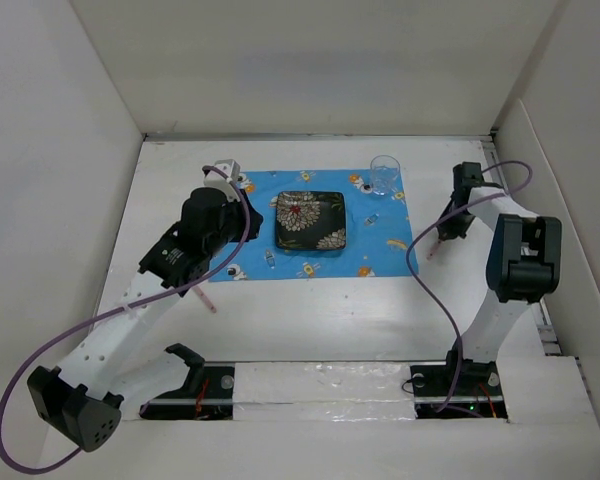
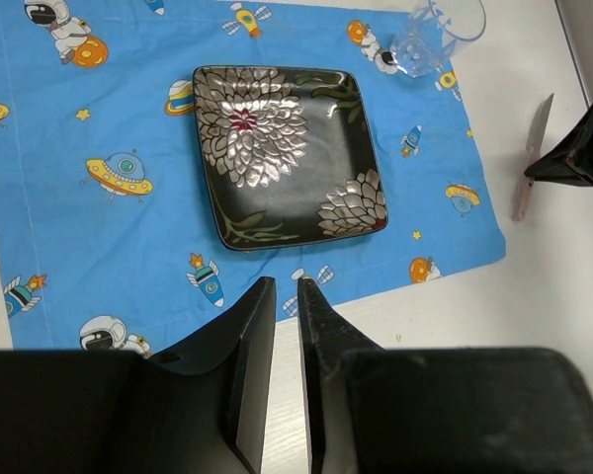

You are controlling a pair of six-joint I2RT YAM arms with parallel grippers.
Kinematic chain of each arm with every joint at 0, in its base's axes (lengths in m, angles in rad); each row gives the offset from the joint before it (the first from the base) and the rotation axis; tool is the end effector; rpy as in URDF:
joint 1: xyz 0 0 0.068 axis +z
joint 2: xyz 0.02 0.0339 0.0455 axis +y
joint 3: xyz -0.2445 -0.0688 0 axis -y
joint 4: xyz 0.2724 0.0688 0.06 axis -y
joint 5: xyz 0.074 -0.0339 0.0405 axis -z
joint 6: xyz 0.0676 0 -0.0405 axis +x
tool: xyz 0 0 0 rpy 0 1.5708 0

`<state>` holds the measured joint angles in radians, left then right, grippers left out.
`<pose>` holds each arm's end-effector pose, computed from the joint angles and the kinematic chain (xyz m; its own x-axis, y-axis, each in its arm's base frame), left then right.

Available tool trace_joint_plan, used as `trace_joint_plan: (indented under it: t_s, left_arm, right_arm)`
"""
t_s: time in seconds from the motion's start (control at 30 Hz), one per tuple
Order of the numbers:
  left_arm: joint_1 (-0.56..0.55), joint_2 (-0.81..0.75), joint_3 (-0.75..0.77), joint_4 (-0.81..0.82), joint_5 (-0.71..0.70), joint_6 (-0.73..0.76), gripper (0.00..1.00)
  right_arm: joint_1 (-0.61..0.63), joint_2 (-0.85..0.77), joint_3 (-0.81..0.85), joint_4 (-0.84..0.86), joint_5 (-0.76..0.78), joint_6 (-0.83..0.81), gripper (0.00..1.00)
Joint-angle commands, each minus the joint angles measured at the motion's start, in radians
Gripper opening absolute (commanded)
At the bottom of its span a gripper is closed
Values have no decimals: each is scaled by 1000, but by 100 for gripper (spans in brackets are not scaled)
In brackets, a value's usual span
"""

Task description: Set the dinner table for one person

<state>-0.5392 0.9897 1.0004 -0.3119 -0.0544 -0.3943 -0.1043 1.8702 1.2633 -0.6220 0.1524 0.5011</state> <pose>0.2530 -0.1471 0.3388 -0.4149 -0.1988 -0.8879 0.3344 0.8742 -0.3520 0.3941 -0.0516 0.1084 -0.7480 0.5557 -0.3628 0.5848 0.8104 0.0356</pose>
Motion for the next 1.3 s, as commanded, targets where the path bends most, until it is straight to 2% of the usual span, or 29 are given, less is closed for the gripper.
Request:
trace_joint_plan:
  t_s: [0.0, 0.07, 0.1, 0.2, 0.33, 0.43, 0.57, 0.7, 0.73, 0.93, 1.07, 1.17, 1.27]
  left_arm:
    - [1, -36, 3, 5, -9, -3, 13]
    - [1, -33, 6, 7, -9, -11, 13]
    - [1, -26, 13, 7, -12, -15, 13]
    - [1, -17, 32, 8, -19, -17, 14]
    - [1, -5, 58, 4, -36, -29, 18]
    - [1, -3, 64, -13, -73, -54, 22]
    - [1, 7, 70, -59, -143, -104, 28]
    - [1, 15, 72, -119, -229, -164, 35]
    - [1, 9, 66, -124, -240, -172, 40]
    - [194, -16, -6, -165, -127, -190, 44]
    - [295, -14, -40, -226, -104, -184, 44]
    - [419, 0, -84, -277, -58, -173, 42]
    - [455, 1, -103, -296, -39, -172, 42]
  right_arm:
    - [-6, -150, 40, 13, 73, 16, 0]
    - [15, -213, 79, 4, 81, 8, 0]
    - [76, -306, 134, 7, 85, -15, 0]
    - [124, -347, 169, 25, 18, -47, 0]
    - [306, -364, 205, -50, -108, -101, 0]
    - [432, -375, 142, -61, -145, -108, 0]
    - [512, -344, 46, -12, -186, -93, 0]
    - [532, -275, -10, 51, -186, -84, 0]
    - [532, -260, -15, 67, -179, -84, 0]
    - [532, -105, 22, 104, -159, -101, 0]
    - [523, -16, 67, 101, -159, -99, 0]
    - [523, 44, 106, 105, -120, -88, 0]
    - [523, 66, 131, 102, -96, -81, 0]
